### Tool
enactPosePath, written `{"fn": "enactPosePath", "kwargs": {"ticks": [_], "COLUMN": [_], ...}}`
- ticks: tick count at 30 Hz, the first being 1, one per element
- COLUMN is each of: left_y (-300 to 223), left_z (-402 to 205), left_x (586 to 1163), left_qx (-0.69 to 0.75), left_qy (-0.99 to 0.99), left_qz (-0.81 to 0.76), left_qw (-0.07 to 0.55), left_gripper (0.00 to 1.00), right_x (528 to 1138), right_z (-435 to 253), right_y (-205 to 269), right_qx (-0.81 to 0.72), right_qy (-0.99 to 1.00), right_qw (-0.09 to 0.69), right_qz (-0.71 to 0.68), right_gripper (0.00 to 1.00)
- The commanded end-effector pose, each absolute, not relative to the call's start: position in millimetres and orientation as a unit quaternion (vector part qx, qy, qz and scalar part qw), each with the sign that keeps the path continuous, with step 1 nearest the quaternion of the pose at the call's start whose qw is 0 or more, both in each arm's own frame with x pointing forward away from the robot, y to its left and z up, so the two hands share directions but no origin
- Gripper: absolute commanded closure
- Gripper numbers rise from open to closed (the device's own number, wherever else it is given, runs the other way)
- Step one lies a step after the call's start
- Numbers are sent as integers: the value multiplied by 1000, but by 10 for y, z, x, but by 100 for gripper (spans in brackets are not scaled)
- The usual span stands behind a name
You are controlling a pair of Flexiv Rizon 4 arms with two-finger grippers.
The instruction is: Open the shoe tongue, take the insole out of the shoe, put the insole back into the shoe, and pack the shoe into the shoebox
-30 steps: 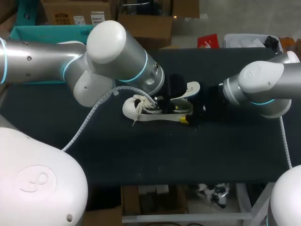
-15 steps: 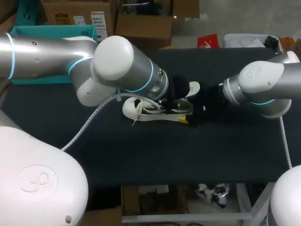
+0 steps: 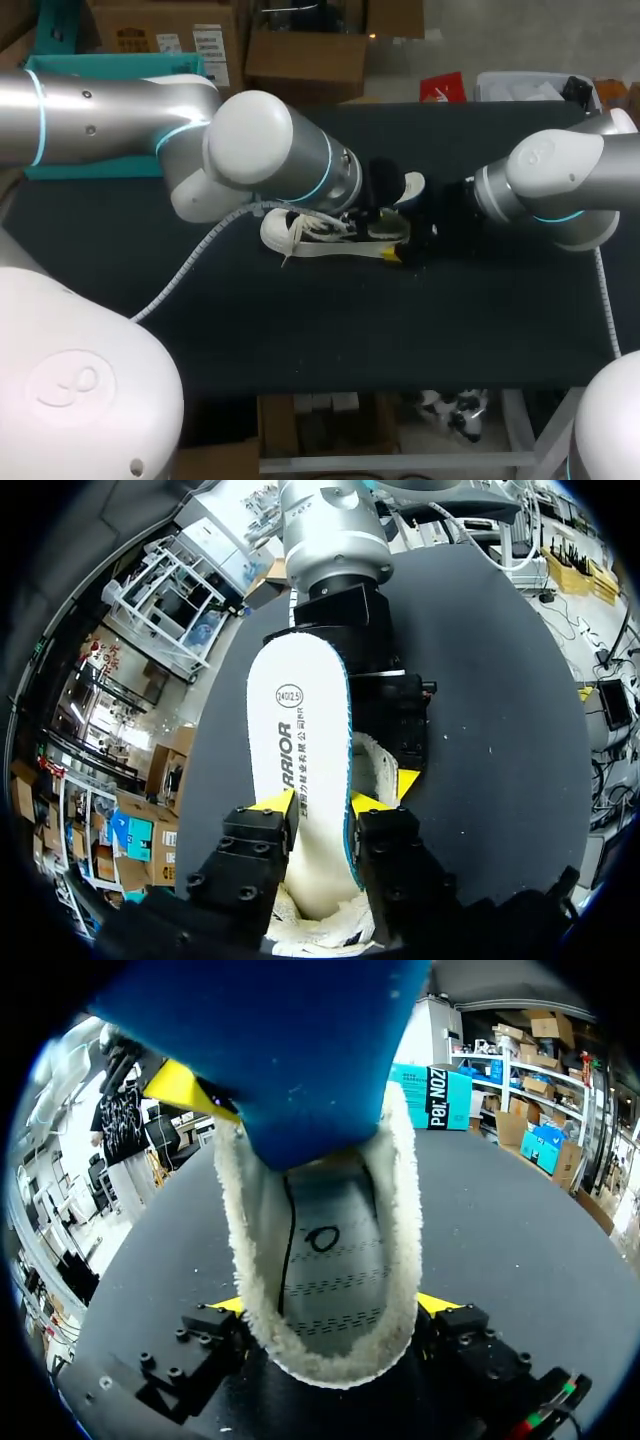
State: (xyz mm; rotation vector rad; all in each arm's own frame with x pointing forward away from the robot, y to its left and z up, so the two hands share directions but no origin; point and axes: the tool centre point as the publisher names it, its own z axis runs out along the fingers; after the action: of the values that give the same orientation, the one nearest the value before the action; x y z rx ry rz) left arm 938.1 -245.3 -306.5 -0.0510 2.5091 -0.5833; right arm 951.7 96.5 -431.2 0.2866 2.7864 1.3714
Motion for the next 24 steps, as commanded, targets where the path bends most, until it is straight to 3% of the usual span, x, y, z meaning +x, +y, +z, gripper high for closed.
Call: {"fn": "enactPosePath", "kwargs": {"ticks": [1, 9, 11, 13, 24], "left_y": [-2466, -2453, -2457, -2458, -2437], "left_z": [-3116, -3101, -3091, -3078, -2896], "left_x": [9424, 9420, 9412, 9401, 9224], "left_qx": [-22, -22, -21, -21, -10], "left_qy": [934, 933, 932, 932, 924], "left_qz": [-221, -225, -226, -228, -261], "left_qw": [280, 281, 282, 282, 280], "left_gripper": [75, 80, 86, 100, 100], "right_x": [9531, 9531, 9531, 9531, 9531], "right_z": [-4386, -4386, -4386, -4386, -4386], "right_y": [981, 981, 981, 981, 981], "right_qx": [92, 92, 92, 92, 92], "right_qy": [893, 893, 893, 893, 893], "right_qw": [11, 11, 11, 11, 11], "right_qz": [440, 440, 440, 440, 440], "right_gripper": [100, 100, 100, 100, 100]}}
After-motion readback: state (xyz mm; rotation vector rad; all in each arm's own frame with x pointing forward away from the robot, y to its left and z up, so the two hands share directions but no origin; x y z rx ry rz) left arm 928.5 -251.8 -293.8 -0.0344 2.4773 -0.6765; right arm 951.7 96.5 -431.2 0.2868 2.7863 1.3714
